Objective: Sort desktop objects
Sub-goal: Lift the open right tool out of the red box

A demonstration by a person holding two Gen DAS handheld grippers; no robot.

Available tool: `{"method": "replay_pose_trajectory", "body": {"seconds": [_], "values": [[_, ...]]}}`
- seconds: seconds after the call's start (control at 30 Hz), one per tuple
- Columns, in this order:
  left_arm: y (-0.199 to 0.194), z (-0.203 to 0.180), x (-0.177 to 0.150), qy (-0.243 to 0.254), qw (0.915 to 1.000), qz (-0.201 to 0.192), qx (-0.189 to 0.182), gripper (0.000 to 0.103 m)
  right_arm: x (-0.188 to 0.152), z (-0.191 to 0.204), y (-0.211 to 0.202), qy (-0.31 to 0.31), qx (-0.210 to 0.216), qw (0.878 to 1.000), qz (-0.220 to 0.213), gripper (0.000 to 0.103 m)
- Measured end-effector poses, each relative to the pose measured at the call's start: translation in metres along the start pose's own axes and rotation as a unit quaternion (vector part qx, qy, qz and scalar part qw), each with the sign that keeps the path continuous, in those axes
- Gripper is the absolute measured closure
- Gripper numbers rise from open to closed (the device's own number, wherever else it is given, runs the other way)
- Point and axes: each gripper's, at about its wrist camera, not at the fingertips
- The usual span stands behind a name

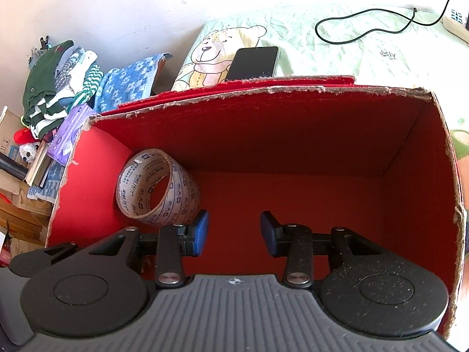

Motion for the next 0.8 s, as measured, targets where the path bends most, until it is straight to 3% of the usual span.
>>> {"method": "replay_pose_trajectory", "body": {"seconds": [0.2,0.5,0.63,0.8], "values": [[-0.003,0.004,-0.001,-0.012,0.9998,-0.004,-0.018,0.025,-0.001,-0.002,-0.001,0.006,0.001,1.000,-0.003,0.061],[-0.019,-0.012,-0.002,-0.011,0.9990,-0.035,0.026,0.023,-0.004,-0.002,-0.010,-0.013,-0.021,1.000,-0.019,0.061],[-0.035,-0.016,-0.003,-0.015,0.9979,-0.055,0.031,0.010,-0.009,-0.006,-0.022,-0.024,-0.019,0.999,-0.037,0.061],[-0.049,-0.021,-0.006,-0.018,0.9965,-0.071,0.039,0.011,-0.015,-0.013,-0.039,-0.009,-0.008,0.998,-0.058,0.061]]}}
Point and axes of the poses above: each gripper's, at about its wrist camera, not at the fingertips, and y roughly the way its jaws point, z to its left, x to its top, and after that the axes turned 4 degrees about -y, right-handed
